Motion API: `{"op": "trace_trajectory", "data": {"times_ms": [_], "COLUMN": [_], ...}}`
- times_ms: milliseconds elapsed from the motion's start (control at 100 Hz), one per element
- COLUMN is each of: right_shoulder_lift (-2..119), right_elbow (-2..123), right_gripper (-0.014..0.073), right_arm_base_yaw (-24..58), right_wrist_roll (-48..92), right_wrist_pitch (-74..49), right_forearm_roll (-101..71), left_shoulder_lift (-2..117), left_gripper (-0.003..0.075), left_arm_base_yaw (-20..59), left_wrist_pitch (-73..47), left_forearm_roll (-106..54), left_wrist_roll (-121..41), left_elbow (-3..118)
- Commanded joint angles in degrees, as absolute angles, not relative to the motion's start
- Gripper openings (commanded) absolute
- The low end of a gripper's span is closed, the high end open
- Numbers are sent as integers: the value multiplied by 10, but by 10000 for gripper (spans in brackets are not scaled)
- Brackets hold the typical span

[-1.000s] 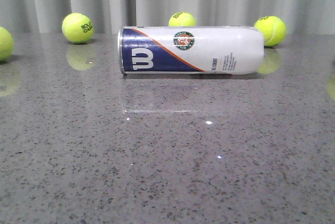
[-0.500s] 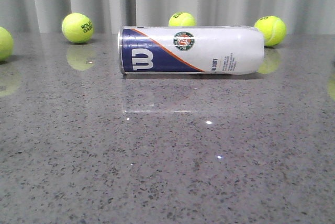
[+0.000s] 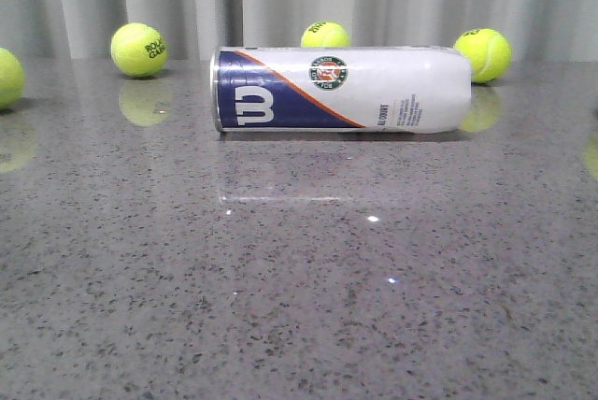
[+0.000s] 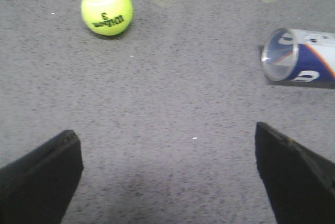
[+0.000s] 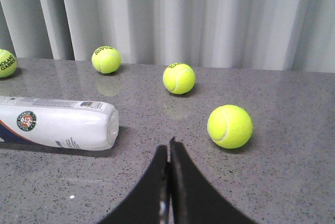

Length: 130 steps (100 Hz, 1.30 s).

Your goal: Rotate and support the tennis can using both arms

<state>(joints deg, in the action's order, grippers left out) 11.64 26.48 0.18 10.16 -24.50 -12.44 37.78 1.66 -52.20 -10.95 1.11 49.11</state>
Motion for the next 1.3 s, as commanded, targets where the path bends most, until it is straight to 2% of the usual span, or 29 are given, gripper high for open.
{"op": "trace_trajectory", "data": {"times_ms": [0, 190, 570, 780, 930, 1290], "right_shoulder_lift": [122, 122, 122, 122, 122, 122], "right_elbow": [279, 279, 279, 279, 279, 279], "right_gripper": [-68, -68, -68, -68, -68, -68], "right_arm_base_yaw": [-2, -2, -2, -2, -2, -2], "right_wrist_roll": [105, 105, 105, 105, 105, 105], "right_wrist_pitch": [-203, -203, -203, -203, -203, -203], "right_forearm_roll": [-129, -129, -129, -129, -129, -129], "left_shoulder_lift": [389, 441, 654, 780, 851, 937], "left_gripper": [658, 658, 658, 658, 658, 658], "left_arm_base_yaw": [14, 14, 14, 14, 14, 71], "left_wrist_pitch": [-484, -469, -496, -576, -609, -616], "left_forearm_roll": [-160, -301, -666, -725, -741, -750], "left_wrist_roll": [8, -83, -418, -505, -509, -509], "left_elbow": [512, 512, 525, 584, 630, 693]}}
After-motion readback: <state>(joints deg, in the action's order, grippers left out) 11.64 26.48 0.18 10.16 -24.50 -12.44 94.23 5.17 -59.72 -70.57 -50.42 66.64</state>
